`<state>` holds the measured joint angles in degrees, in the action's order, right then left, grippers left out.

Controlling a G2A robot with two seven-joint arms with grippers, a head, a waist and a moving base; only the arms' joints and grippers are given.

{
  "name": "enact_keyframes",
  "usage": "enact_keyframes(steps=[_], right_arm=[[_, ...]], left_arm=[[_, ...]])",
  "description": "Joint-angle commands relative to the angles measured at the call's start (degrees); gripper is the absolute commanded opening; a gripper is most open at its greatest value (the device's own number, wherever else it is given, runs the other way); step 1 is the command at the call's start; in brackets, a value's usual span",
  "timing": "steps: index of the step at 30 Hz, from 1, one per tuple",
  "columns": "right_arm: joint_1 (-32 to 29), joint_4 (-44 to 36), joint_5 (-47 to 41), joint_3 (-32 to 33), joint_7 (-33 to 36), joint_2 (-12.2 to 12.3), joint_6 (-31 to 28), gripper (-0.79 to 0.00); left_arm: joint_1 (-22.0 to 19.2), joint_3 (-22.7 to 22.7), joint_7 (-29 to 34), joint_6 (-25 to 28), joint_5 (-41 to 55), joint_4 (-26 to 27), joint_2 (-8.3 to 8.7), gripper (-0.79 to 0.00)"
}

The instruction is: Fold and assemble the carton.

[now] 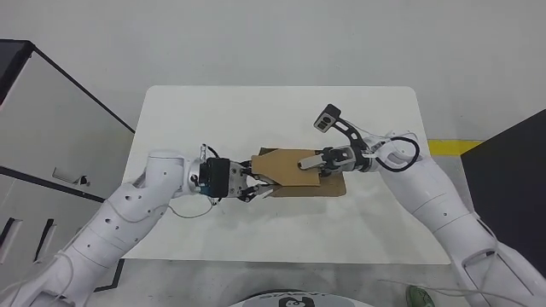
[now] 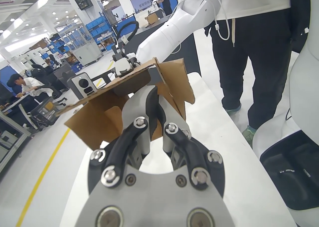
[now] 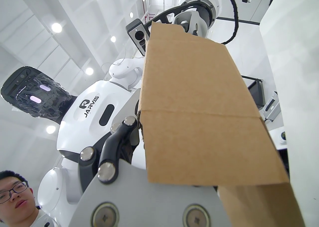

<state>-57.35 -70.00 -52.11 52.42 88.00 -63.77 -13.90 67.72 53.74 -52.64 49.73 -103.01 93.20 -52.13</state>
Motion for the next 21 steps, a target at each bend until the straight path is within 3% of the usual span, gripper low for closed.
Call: enact_keyframes(steps=[1, 21], right_arm=[[0.1, 0.2, 0.1, -0.1, 0.0, -0.1, 0.2, -0.785], [-2.0, -2.0, -0.9, 3.2, 0.0, 1.4, -2.4, -0.785]], left_arm=[[-0.1, -0.3, 0.1, 0.0, 0.0, 0.0, -0.01, -0.785], [2.0, 4.7, -1.6, -2.8, 1.9, 0.7, 1.49, -0.785]])
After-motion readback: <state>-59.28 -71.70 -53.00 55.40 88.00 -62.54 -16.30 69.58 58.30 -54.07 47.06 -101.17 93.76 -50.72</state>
